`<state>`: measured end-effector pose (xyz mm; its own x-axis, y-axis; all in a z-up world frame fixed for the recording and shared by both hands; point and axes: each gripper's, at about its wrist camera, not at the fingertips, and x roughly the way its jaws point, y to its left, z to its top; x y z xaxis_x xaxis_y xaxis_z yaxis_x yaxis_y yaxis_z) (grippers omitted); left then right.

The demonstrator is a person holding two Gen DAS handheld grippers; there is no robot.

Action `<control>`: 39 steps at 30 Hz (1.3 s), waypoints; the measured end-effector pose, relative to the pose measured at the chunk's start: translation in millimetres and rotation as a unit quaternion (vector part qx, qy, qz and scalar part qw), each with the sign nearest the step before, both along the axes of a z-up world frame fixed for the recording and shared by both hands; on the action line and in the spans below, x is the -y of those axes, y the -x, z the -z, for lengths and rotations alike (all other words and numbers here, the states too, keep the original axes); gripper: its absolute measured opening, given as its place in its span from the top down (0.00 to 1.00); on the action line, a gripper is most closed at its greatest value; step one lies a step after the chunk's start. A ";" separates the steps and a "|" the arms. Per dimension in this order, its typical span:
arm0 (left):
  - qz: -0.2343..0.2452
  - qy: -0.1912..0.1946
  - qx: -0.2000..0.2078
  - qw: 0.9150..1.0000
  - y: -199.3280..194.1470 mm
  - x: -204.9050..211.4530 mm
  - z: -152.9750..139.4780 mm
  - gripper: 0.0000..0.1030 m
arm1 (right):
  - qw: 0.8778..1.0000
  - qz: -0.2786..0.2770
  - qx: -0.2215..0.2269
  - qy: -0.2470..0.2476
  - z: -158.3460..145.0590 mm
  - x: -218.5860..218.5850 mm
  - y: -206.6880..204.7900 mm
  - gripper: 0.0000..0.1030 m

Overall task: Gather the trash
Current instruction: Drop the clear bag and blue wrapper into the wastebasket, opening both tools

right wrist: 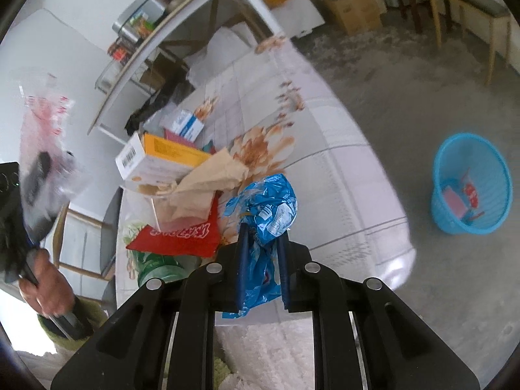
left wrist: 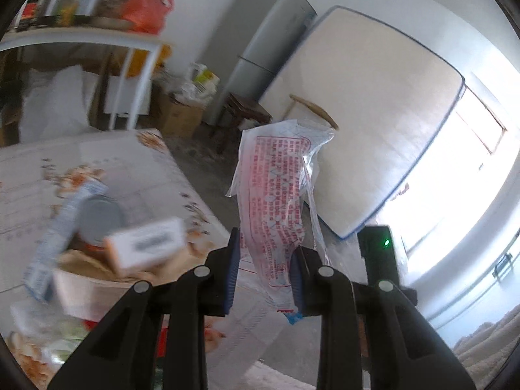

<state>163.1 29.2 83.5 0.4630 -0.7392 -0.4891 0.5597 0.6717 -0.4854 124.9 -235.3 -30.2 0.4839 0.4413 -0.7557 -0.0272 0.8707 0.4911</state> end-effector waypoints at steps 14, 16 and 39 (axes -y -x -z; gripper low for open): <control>0.125 -0.057 -0.100 0.985 -45.1 158.6 53.4 0.72 | 0.985 0.168 0.004 -0.039 13.3 135.3 31.7 0.86; 0.138 -0.079 -0.111 0.981 -53.8 184.3 61.5 0.72 | 0.980 0.190 -0.006 -0.052 21.5 154.9 34.2 0.86; 0.178 -0.231 -0.213 0.933 -138.4 426.6 216.8 0.25 | 0.892 0.392 -0.123 -0.190 210.8 338.9 -8.2 0.58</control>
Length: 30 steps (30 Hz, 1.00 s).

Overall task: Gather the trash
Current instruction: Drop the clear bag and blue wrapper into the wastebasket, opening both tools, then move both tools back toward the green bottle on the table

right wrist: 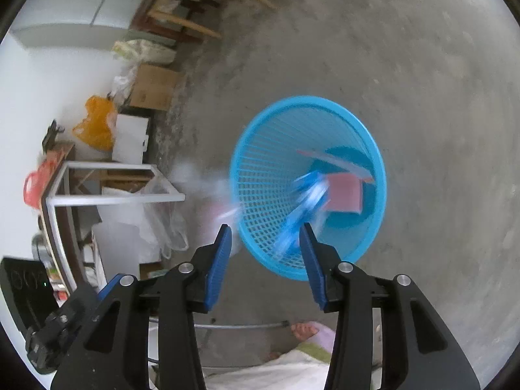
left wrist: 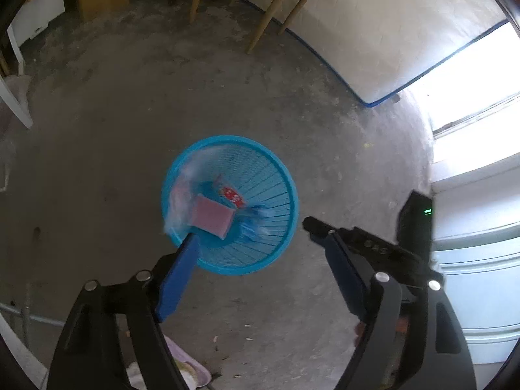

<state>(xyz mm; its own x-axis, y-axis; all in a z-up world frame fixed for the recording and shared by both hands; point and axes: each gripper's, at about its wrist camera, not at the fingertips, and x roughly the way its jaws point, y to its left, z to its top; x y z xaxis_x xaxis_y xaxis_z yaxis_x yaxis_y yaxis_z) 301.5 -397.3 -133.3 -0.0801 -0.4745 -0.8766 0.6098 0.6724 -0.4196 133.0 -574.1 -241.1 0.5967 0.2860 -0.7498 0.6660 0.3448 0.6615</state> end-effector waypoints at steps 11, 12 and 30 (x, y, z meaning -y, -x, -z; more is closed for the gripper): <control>-0.006 0.097 0.049 0.994 4.2 -75.0 -92.0 0.25 | 0.997 -0.021 0.055 0.046 -54.0 -13.0 32.8 0.56; -0.006 0.109 0.062 0.992 8.4 -89.7 -106.7 0.25 | 0.996 -0.026 0.062 0.053 -62.8 -17.6 35.8 0.55; -0.154 0.122 0.220 0.956 187.9 -396.2 -187.0 0.20 | 0.901 -0.347 0.209 0.155 -217.0 -240.7 19.5 0.39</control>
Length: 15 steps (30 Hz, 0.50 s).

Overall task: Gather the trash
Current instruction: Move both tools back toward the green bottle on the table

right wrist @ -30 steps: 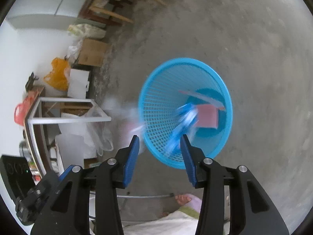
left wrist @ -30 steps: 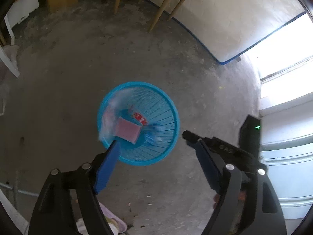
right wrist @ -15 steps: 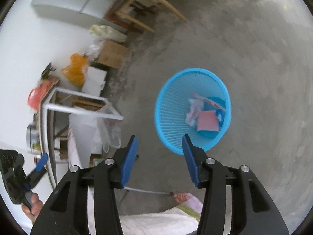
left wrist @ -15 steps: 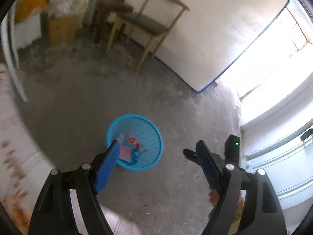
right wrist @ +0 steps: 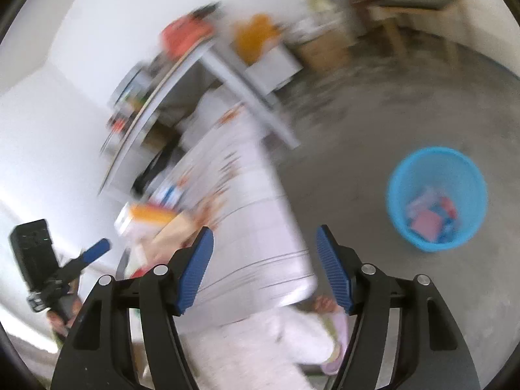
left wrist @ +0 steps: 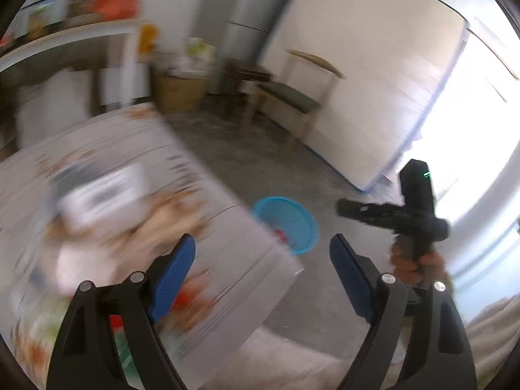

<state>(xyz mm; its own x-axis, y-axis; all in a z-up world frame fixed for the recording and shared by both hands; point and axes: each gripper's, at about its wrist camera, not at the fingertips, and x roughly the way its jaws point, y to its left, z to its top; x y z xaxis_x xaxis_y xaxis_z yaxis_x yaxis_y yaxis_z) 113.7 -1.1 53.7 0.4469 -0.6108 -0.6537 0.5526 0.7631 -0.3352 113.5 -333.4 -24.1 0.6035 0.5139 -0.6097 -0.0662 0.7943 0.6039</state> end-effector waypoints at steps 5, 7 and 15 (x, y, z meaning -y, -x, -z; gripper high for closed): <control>-0.106 0.000 -0.019 0.994 31.5 -77.8 22.7 0.20 | 0.993 -0.116 -0.013 -0.001 0.2 -79.7 -17.1 0.39; -0.142 0.011 -0.035 0.989 39.2 -100.5 34.3 0.20 | 0.988 -0.155 -0.023 -0.003 5.0 -107.8 -20.0 0.39; -0.215 0.064 -0.079 0.971 46.3 -155.6 68.0 0.20 | 0.962 -0.265 -0.068 0.010 25.4 -211.0 -26.7 0.43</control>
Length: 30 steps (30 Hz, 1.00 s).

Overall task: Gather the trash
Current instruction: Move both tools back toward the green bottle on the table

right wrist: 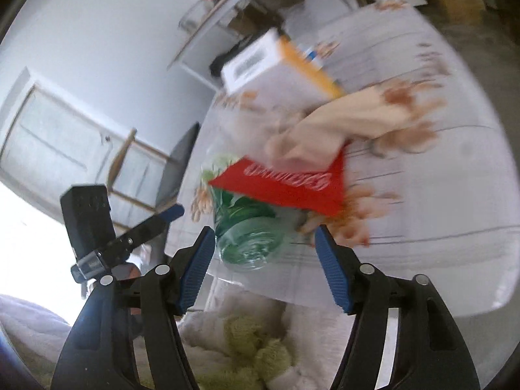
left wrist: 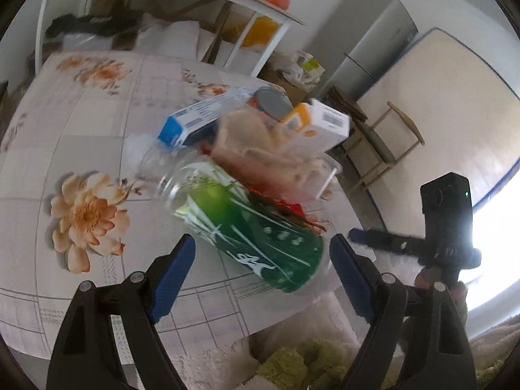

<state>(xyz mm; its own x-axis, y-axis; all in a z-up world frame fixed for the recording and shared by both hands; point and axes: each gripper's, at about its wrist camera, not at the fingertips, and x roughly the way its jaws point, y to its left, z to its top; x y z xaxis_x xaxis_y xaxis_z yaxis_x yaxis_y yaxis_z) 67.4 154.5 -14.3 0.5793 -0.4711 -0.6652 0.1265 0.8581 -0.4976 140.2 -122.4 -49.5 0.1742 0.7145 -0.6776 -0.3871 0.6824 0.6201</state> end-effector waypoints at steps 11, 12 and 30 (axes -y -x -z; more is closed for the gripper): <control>-0.021 0.038 -0.005 0.999 -7.4 -31.9 17.8 0.25 | 0.999 0.005 -0.002 0.048 3.6 -35.0 -3.0 0.45; -0.024 0.038 -0.004 0.999 -8.7 -34.6 18.0 0.27 | 0.999 0.009 0.003 0.051 0.5 -35.3 -3.0 0.45; 0.025 0.003 0.082 0.996 -52.0 -10.0 -16.5 0.39 | 0.976 0.071 0.160 0.131 -75.4 -30.5 -41.6 0.26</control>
